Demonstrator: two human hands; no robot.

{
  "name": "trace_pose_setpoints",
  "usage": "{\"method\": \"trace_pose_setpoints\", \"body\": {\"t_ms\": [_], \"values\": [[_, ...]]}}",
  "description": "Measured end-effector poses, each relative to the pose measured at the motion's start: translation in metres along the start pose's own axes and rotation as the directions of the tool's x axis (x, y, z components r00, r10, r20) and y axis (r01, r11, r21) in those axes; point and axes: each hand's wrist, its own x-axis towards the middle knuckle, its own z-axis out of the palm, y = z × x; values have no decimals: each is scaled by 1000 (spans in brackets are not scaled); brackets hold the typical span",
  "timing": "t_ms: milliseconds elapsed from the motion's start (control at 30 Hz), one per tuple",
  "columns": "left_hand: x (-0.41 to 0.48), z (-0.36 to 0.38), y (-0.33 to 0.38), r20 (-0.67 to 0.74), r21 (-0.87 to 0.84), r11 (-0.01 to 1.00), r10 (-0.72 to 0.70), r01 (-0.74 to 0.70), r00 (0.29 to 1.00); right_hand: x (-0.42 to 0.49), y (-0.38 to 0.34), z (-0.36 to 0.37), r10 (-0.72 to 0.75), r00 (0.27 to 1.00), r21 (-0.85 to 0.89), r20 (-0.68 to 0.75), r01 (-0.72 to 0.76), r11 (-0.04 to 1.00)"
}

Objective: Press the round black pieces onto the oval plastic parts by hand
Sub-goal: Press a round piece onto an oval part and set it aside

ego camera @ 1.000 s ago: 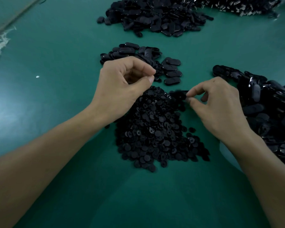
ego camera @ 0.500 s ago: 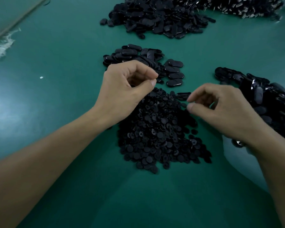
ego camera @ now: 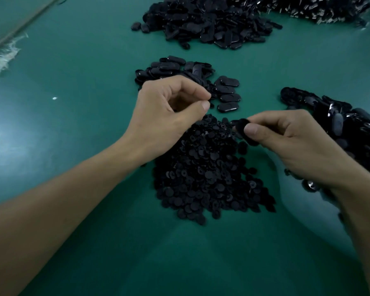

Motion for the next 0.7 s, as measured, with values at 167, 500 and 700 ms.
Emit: {"method": "trace_pose_setpoints", "body": {"t_ms": [167, 500, 700], "values": [[-4, 3, 9, 83, -98, 995, -19, 28, 996, 2, -1, 18, -22, 993, 123, -119, 36, 992], [-6, 4, 10, 273, -143, 981, -85, 128, 958, -3, -10, 31, -202, 932, 194, -299, 267, 944], [-5, 5, 9, 287, -251, 954, -87, 163, 954, -3, -12, 28, -130, 954, 355, -270, 224, 908]]}}
